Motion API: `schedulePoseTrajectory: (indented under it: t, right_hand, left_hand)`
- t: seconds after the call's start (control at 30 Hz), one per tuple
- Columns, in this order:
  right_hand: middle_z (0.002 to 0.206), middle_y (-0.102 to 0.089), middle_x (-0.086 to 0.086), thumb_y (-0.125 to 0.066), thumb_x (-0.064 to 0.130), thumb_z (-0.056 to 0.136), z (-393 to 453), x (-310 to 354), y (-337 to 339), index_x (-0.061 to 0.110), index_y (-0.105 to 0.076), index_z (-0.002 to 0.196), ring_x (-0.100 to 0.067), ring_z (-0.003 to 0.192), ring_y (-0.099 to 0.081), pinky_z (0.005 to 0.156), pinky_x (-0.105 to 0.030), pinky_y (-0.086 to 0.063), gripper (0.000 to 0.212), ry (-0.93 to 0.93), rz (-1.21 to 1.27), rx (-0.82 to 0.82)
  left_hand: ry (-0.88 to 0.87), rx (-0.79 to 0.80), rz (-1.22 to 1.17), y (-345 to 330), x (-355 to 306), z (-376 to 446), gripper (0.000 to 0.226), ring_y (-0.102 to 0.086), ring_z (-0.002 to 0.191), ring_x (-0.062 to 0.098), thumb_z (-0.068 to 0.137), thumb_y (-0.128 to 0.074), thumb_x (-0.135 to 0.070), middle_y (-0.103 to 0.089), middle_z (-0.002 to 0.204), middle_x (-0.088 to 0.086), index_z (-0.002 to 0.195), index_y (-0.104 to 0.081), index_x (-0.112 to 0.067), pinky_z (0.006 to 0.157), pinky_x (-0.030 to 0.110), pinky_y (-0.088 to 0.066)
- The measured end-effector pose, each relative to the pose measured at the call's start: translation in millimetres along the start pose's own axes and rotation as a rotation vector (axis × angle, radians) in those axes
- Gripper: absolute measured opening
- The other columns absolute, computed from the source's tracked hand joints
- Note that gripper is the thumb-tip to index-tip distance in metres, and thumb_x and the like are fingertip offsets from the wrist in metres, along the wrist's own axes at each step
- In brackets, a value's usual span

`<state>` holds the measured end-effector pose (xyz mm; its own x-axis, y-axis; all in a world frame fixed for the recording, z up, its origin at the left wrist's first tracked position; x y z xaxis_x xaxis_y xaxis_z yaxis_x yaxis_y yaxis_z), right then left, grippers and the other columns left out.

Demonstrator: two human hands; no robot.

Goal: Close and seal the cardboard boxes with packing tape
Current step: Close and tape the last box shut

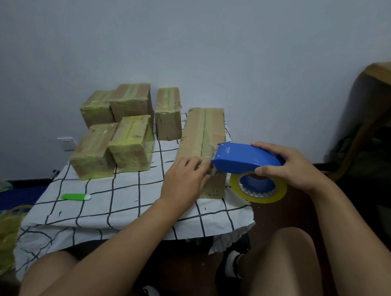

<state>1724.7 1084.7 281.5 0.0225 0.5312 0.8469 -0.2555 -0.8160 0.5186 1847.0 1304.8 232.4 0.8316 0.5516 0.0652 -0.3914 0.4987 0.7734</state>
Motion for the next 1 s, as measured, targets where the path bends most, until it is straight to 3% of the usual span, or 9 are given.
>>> schedulePoseTrajectory:
  t: [0.07,0.3,0.47,0.57,0.63,0.9,1.0]
  right_hand:
    - [0.120,-0.059,0.018,-0.077,0.017,0.084,-0.6,-1.5,-2.0,0.039,-0.057,0.128,0.005,0.100,-0.061,0.077,-0.012,-0.053,0.053,0.007,0.023,-0.008]
    - [0.122,-0.060,0.024,-0.081,0.014,0.079,-14.9,-19.1,18.1,0.039,-0.061,0.125,0.009,0.106,-0.059,0.077,-0.007,-0.048,0.056,-0.019,0.035,-0.013]
    - [0.118,-0.057,0.026,-0.081,0.008,0.080,-25.0,-23.4,36.3,0.034,-0.060,0.127,0.020,0.094,-0.058,0.073,-0.003,-0.045,0.058,-0.044,-0.026,0.010]
    - [0.119,-0.058,0.024,-0.082,0.014,0.079,-20.8,-21.2,33.4,0.038,-0.059,0.127,0.017,0.093,-0.058,0.072,-0.004,-0.045,0.058,-0.053,-0.073,0.057]
    - [0.120,-0.058,0.025,-0.082,0.016,0.079,-18.1,-22.3,28.9,0.039,-0.058,0.128,0.017,0.094,-0.058,0.074,-0.003,-0.045,0.059,-0.052,-0.100,0.073]
    - [0.119,-0.058,0.025,-0.083,0.015,0.078,-24.6,-28.9,40.9,0.043,-0.058,0.125,0.012,0.100,-0.059,0.074,-0.003,-0.045,0.060,-0.068,-0.132,0.075]
    - [0.119,-0.059,0.019,-0.082,0.025,0.080,-17.2,-24.2,30.6,0.043,-0.055,0.132,0.003,0.099,-0.059,0.074,-0.011,-0.046,0.061,-0.089,-0.245,0.135]
  left_hand:
    - [0.015,-0.005,0.024,-1.2,0.6,0.2,0.030,-0.055,0.086,0.023,0.093,-0.048,-0.036,-0.062,0.098,-0.001,0.115,-0.063,-0.022,0.062,0.031,-0.044]
    - [0.046,0.047,0.035,-0.4,0.9,2.2,0.026,-0.058,0.088,0.026,0.090,-0.065,-0.035,-0.062,0.100,0.001,0.113,-0.066,-0.023,0.055,0.029,-0.041]
    - [0.050,0.146,0.054,2.0,-4.0,4.8,0.033,-0.057,0.087,0.028,0.093,-0.046,-0.037,-0.058,0.097,0.001,0.119,-0.061,-0.024,0.056,0.031,-0.042]
    - [-0.039,0.195,0.090,4.4,-9.6,2.1,0.065,-0.055,0.083,0.030,0.076,-0.073,-0.022,-0.058,0.097,0.007,0.137,-0.054,-0.032,0.055,0.035,-0.046]
    - [-0.041,0.201,0.148,6.4,-13.0,3.4,0.074,-0.054,0.077,0.030,0.070,-0.082,-0.027,-0.057,0.094,0.010,0.137,-0.053,-0.037,0.057,0.037,-0.048]
    - [0.006,0.238,0.140,4.3,-13.9,5.4,0.064,-0.049,0.082,0.030,0.079,-0.074,-0.023,-0.053,0.100,0.010,0.136,-0.052,-0.041,0.058,0.037,-0.045]
    - [-0.011,0.215,0.145,5.5,-15.7,5.9,0.060,-0.049,0.081,0.030,0.079,-0.074,-0.031,-0.053,0.099,0.011,0.134,-0.053,-0.039,0.061,0.038,-0.046]
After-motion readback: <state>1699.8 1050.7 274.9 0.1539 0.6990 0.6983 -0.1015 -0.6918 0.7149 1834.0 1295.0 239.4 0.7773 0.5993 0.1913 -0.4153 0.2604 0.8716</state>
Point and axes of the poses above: each hand's wrist, its own z-axis towards the middle knuckle, its own y-axis out of the back of the hand, x = y × z, the point moved 4 cm from there along z, towards the middle knuckle
